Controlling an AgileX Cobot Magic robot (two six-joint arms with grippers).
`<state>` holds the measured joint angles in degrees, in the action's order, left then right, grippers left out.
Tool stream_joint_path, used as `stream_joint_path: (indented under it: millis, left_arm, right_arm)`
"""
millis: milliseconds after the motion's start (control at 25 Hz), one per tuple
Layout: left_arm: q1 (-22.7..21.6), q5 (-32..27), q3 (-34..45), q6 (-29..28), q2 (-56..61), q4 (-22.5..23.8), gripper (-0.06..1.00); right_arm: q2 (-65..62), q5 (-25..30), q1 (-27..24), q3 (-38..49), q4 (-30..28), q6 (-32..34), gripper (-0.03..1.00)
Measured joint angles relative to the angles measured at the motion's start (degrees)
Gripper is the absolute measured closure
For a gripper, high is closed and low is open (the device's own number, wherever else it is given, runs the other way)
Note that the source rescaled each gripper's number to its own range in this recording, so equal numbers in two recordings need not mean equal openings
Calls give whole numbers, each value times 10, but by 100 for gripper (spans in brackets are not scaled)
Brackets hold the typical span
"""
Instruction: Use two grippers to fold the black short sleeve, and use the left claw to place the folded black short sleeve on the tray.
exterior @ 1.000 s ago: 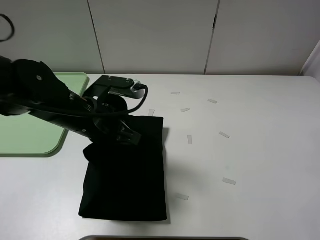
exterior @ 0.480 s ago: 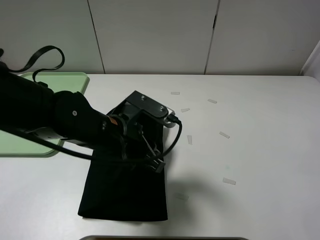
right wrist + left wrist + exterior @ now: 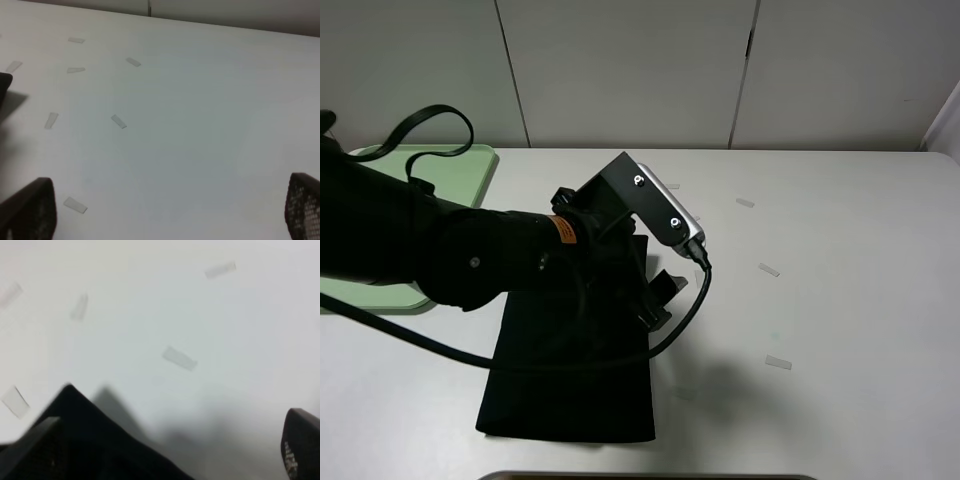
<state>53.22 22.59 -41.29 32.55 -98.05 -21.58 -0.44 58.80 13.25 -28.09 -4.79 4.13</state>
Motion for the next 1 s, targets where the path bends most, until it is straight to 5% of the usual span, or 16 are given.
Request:
stream_joint_path:
  millis: [240, 640, 1000]
  left_arm:
    - [-29, 3, 0, 1, 52, -34, 10]
    - [-129, -75, 48, -6, 160, -64, 9]
    - [-139, 26, 84, -8, 39, -64, 9]
  right_arm:
    - [0, 0, 0, 0, 0, 0, -3]
    - [0, 0, 0, 0, 0, 0, -3]
    - [0, 0, 0, 0, 0, 0, -3]
